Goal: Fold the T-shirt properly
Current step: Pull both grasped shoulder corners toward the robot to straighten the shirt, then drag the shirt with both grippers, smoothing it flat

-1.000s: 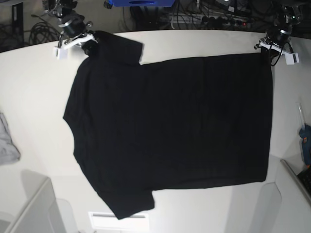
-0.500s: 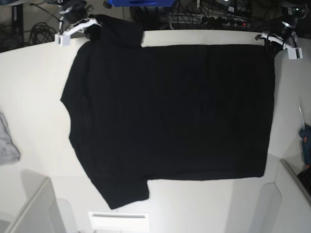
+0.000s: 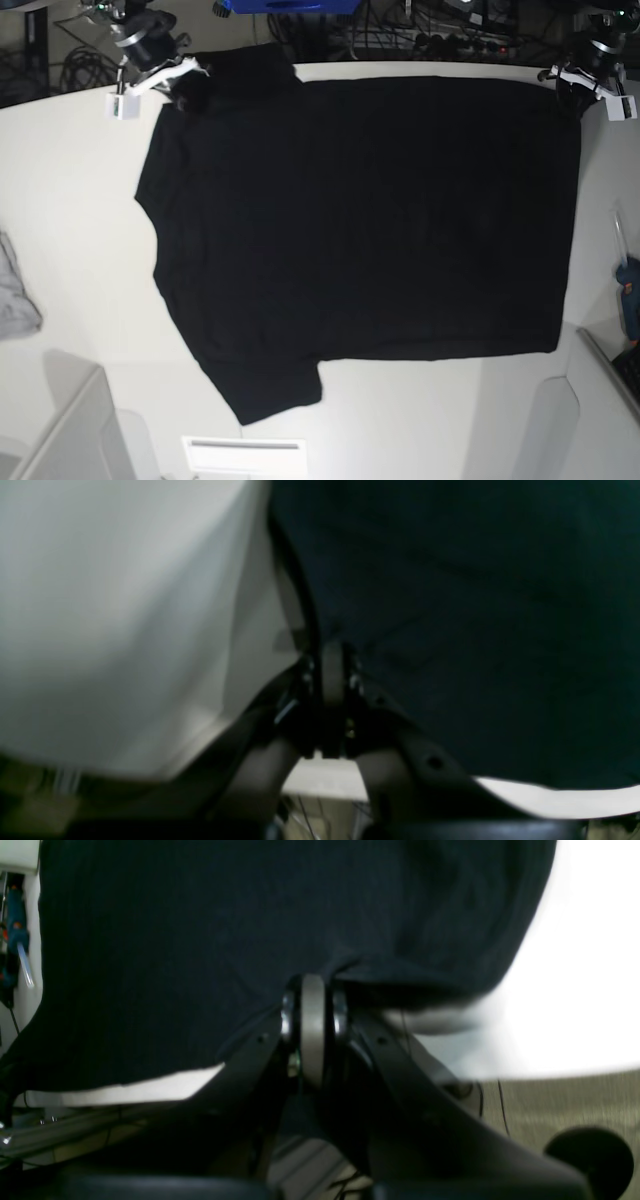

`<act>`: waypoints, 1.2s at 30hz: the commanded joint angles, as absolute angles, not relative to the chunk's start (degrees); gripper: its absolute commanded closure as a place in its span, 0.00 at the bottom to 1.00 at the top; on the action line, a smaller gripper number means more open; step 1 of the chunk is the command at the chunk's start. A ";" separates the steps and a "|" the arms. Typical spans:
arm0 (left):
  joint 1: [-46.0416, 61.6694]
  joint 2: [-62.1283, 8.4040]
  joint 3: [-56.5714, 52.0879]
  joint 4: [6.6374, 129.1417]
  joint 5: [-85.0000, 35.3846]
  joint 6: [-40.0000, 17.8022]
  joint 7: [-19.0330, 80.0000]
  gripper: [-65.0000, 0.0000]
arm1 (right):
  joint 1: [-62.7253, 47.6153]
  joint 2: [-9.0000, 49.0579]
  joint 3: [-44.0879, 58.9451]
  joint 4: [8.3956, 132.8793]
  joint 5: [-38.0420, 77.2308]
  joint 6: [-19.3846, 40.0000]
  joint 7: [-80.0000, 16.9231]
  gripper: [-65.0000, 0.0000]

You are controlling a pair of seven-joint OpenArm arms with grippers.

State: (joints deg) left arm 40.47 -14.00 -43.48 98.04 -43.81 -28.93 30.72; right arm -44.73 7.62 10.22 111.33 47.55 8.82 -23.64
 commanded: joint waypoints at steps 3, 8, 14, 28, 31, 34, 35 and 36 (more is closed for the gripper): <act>41.36 -14.64 -44.35 101.76 -44.62 -29.32 29.58 1.00 | -44.79 8.04 10.24 112.40 47.87 9.19 -22.81 1.00; 41.19 -14.20 -44.44 103.34 -44.62 -29.23 29.58 1.00 | -43.21 7.96 10.07 112.40 47.87 9.19 -22.81 1.00; 39.60 -13.67 -44.53 103.16 -44.62 -24.92 29.58 1.00 | -40.75 7.96 10.15 112.40 47.96 9.19 -22.81 1.00; 35.47 -13.85 -44.09 102.81 -44.70 -17.45 29.67 1.00 | -31.43 7.87 9.98 112.13 47.96 4.18 -30.02 1.00; 34.68 -13.93 -44.00 102.73 -44.70 -17.10 29.76 1.00 | -29.58 8.04 9.98 112.04 47.96 2.86 -30.11 1.00; 32.57 -13.93 -44.44 102.73 -44.70 -16.31 34.59 1.00 | -28.18 8.13 9.98 111.78 47.96 1.89 -30.55 1.00; 31.16 -13.93 -44.62 102.64 -44.70 -16.22 36.97 1.00 | -27.47 8.13 9.98 111.69 47.96 1.54 -31.60 1.00; 30.20 -13.93 -44.97 102.37 -44.70 -16.22 38.73 1.00 | -26.77 8.13 9.98 111.34 47.96 1.54 -32.57 1.00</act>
